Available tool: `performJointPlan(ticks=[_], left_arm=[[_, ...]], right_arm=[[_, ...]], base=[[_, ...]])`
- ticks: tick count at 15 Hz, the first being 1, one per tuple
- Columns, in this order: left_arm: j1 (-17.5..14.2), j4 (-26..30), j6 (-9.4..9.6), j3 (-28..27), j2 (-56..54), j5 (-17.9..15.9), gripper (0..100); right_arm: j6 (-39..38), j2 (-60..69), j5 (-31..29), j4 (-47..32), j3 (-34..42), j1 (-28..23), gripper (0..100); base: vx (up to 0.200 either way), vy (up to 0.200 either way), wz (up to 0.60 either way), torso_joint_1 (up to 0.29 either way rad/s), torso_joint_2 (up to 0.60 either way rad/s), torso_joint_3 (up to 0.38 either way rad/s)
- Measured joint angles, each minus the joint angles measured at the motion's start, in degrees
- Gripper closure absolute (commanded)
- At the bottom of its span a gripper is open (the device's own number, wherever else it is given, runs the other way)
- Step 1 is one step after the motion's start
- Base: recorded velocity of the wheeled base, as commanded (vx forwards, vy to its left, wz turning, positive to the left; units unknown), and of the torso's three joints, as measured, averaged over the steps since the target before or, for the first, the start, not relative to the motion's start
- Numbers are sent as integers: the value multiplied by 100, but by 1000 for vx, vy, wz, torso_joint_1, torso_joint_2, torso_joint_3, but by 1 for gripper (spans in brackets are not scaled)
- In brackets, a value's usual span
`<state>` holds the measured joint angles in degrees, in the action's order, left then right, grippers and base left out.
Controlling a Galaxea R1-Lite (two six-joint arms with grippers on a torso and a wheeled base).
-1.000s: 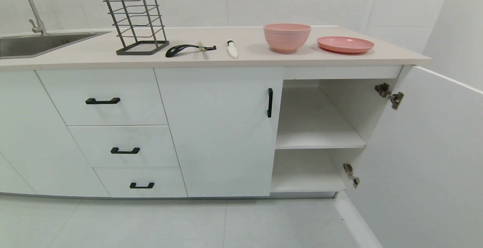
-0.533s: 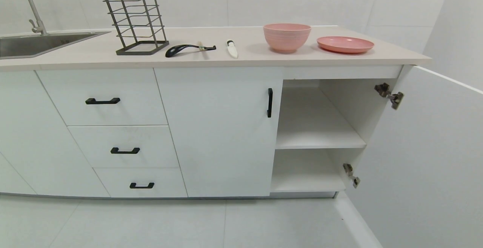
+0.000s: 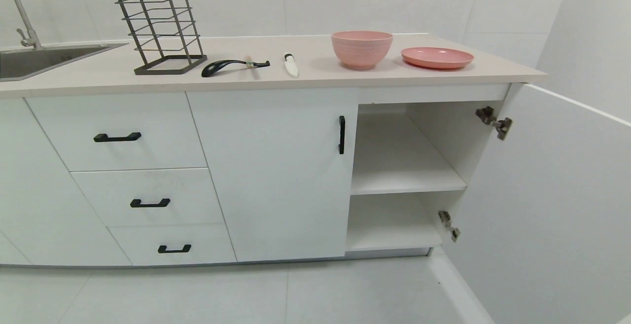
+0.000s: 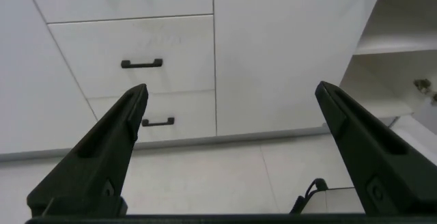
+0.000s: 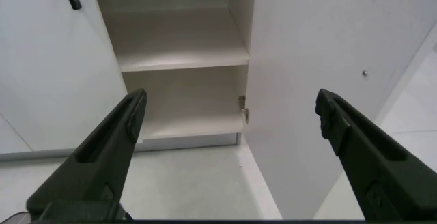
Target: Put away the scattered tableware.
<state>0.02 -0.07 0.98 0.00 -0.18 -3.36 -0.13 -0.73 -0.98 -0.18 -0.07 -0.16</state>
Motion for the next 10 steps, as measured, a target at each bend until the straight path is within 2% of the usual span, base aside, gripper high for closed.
performJointPlan(ticks=[5, 8, 10], left_arm=[[5, -2, -13, 0, 0, 28, 0], [7, 0, -32, 0, 0, 17, 0], [11, 2, -29, 0, 2, 22, 0]], right_arm=[[-2, -1, 0, -4, -2, 2, 0], [-2, -4, -2, -2, 0, 2, 0], [-5, -4, 2, 0, 2, -5, 0]], base=[[200, -200, 0, 3, 1, 2], [200, 0, 0, 7, -1, 1], [0, 0, 0, 0, 0, 0]])
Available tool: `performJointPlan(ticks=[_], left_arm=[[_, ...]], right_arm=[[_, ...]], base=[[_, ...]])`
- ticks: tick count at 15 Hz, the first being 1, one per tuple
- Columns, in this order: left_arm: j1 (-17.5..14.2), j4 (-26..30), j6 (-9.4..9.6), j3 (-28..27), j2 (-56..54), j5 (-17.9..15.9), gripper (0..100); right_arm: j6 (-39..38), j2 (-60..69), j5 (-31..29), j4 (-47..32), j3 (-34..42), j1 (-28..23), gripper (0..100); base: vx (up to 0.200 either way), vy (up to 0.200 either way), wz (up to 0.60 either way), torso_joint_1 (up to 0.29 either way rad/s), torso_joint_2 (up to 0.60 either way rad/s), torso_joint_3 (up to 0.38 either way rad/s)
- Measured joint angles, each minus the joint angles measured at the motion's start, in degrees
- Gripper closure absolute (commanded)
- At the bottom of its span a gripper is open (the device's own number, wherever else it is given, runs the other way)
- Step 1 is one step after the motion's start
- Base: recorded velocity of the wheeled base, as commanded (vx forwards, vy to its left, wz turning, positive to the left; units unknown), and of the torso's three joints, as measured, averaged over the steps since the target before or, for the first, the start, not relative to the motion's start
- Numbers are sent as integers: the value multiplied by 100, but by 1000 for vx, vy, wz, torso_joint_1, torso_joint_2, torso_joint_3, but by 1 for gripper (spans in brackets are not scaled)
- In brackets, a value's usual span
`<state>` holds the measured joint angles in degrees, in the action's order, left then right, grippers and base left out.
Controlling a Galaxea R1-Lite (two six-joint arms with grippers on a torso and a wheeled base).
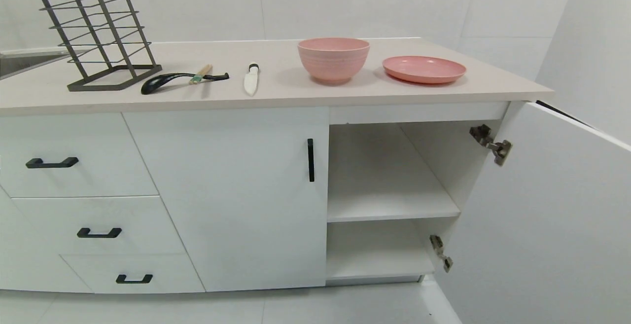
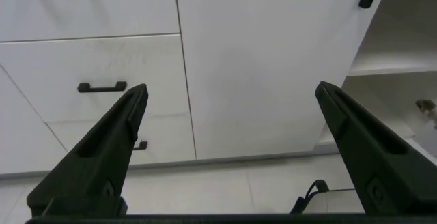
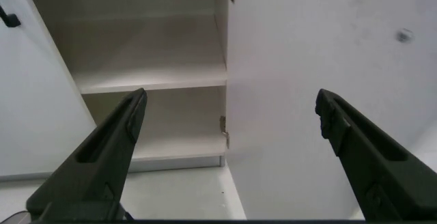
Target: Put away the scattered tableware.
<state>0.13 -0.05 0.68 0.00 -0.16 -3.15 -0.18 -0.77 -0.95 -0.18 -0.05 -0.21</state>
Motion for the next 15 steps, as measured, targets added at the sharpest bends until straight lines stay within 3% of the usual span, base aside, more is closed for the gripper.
performJointPlan(ticks=[4, 11, 13, 15], left_arm=[[-4, 2, -6, 0, 0, -2, 0], [-4, 0, 5, -2, 5, 13, 0], [-4, -5, 7, 0, 6, 9, 0], [5, 0, -2, 0, 6, 11, 0]], right_arm=[[0, -2, -2, 9, 0, 5, 0], [0, -7, -9, 7, 0, 5, 0], [0, -7, -11, -4, 0, 7, 0], [0, -7, -11, 5, 0, 2, 0]], base=[[150, 150, 0, -1, 3, 1], [29, 0, 0, 0, 0, 0], [200, 0, 0, 5, 0, 9], [0, 0, 0, 0, 0, 0]])
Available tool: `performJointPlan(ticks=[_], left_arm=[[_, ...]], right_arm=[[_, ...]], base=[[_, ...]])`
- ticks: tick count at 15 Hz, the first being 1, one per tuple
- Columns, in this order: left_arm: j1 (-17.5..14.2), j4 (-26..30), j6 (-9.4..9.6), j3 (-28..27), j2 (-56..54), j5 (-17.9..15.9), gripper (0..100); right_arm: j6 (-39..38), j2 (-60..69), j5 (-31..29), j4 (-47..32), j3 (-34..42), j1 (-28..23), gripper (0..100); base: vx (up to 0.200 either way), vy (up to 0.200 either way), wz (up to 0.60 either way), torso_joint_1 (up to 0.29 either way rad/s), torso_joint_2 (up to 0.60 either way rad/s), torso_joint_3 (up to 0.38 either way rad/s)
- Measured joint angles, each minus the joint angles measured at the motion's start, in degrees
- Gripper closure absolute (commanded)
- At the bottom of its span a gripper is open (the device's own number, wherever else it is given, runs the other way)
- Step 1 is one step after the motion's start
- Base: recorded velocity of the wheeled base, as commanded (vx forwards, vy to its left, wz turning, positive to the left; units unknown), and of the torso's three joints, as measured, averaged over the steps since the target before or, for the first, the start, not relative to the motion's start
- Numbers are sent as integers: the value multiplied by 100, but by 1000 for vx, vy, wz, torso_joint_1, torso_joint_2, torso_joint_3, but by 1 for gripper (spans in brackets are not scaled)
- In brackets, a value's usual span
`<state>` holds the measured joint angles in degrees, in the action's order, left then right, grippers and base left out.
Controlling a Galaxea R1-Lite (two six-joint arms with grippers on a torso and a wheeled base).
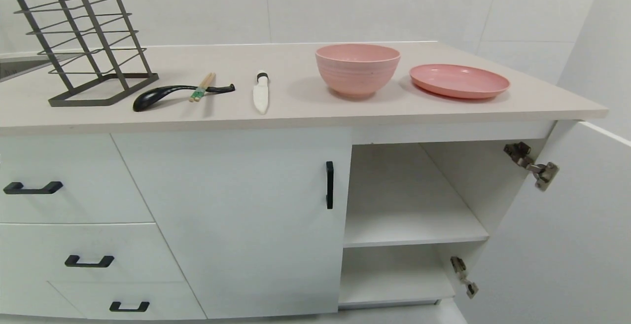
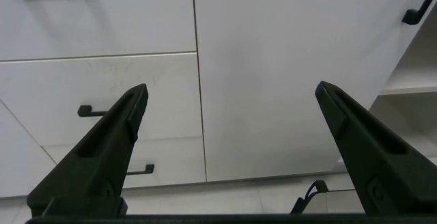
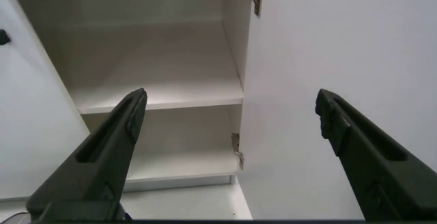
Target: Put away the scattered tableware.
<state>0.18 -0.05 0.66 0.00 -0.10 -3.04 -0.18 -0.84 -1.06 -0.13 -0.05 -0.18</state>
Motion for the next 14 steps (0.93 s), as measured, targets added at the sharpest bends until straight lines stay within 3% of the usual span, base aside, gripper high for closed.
performJointPlan(ticks=[4, 9, 14], left_arm=[[-9, 0, -4, 0, 2, -5, 0], [-9, -2, -4, 0, 2, -7, 0], [-9, 0, -4, 0, 2, 0, 0]], right_arm=[[7, -1, -6, -5, 0, 0, 0], [9, -1, -9, -7, 2, 2, 0], [5, -1, -6, -2, 2, 0, 0]], base=[[0, 0, 0, 8, -13, -4], [0, 0, 0, 215, -108, -101], [0, 0, 0, 206, -576, -192]])
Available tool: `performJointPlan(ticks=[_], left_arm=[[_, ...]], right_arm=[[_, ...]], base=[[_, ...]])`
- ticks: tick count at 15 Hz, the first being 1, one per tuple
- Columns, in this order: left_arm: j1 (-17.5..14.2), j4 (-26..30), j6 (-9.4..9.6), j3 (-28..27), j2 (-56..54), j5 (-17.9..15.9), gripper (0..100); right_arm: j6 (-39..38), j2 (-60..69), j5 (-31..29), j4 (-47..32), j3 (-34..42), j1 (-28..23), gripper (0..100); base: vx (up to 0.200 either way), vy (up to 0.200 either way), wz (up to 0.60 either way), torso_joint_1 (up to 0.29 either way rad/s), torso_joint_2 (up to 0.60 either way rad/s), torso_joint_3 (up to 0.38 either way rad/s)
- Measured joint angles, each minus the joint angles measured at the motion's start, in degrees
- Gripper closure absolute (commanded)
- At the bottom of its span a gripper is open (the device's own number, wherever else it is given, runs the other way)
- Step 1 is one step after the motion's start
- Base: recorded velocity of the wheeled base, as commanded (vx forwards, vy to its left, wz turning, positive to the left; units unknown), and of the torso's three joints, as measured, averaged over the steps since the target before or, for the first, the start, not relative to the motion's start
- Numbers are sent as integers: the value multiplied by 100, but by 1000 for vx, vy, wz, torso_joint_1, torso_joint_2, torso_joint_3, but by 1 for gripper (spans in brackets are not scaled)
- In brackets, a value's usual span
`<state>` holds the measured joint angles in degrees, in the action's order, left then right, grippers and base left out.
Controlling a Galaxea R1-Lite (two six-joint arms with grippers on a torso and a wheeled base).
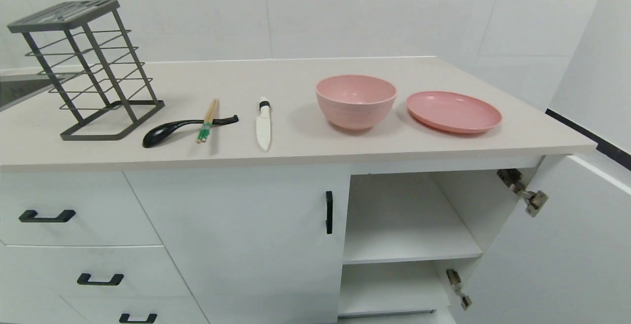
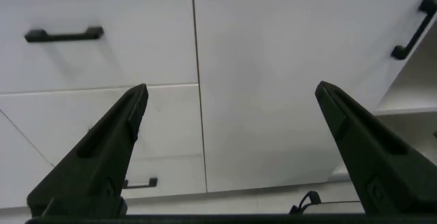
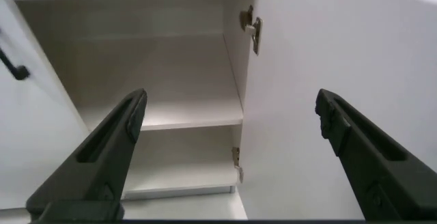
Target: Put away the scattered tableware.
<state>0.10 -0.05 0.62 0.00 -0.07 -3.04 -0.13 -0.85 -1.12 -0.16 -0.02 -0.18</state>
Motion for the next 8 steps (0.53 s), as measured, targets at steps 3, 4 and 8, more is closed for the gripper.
performJointPlan(ticks=[3, 4, 8], left_arm=[[0, 0, -5, 0, 0, 2, 0], [0, -2, -9, 0, 0, 2, 0], [0, -9, -16, 0, 0, 2, 0]], right_arm=[[-9, -2, -5, -5, 2, 0, 0], [-30, -2, -7, -6, 2, 0, 0], [-106, -2, -21, 11, 2, 0, 0]], base=[[0, 0, 0, 245, -483, -211], [0, 0, 0, 198, -481, -227], [0, 0, 0, 198, -481, -215]])
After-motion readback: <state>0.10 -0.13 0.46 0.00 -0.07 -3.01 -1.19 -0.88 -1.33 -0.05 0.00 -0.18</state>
